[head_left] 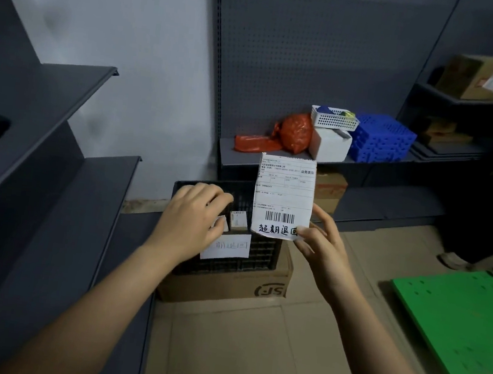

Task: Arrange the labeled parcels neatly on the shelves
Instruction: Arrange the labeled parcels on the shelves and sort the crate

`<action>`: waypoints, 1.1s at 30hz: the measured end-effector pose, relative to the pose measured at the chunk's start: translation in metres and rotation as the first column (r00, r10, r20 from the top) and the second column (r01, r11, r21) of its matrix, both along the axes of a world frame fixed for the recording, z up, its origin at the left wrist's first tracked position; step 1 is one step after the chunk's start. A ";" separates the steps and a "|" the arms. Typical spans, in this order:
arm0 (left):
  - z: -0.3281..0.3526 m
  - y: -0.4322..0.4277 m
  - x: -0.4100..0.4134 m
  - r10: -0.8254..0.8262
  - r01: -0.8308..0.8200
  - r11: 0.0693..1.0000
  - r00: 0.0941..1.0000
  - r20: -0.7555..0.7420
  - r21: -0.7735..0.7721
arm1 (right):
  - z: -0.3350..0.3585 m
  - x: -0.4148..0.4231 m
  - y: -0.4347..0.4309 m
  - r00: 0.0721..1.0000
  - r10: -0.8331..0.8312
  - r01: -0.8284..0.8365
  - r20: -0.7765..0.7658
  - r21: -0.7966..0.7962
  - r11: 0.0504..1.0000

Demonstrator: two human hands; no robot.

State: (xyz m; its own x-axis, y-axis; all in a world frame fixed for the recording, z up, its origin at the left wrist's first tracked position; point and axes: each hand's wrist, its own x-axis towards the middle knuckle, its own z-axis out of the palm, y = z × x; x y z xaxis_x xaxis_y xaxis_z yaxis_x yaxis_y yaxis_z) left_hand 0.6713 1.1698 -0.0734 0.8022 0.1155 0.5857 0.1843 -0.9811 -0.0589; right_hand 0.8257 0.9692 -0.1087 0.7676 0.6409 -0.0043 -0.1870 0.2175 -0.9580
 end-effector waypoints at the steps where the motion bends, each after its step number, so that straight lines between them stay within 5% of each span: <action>1: 0.000 0.013 0.011 0.001 -0.001 1.000 1.000 -0.003 -0.007 | 0.000 0.010 0.012 1.000 -0.005 0.005 -0.004 -0.001 1.000; 20: -0.029 0.194 0.256 0.127 -0.126 0.990 0.992 0.009 -0.071 | -0.019 0.273 0.227 0.987 0.156 -0.157 -0.025 -0.047 0.986; 33: -0.116 0.297 0.318 0.129 -0.166 0.958 0.977 -0.167 -0.233 | -0.105 0.339 0.325 0.971 0.169 -0.205 -0.168 -0.227 0.952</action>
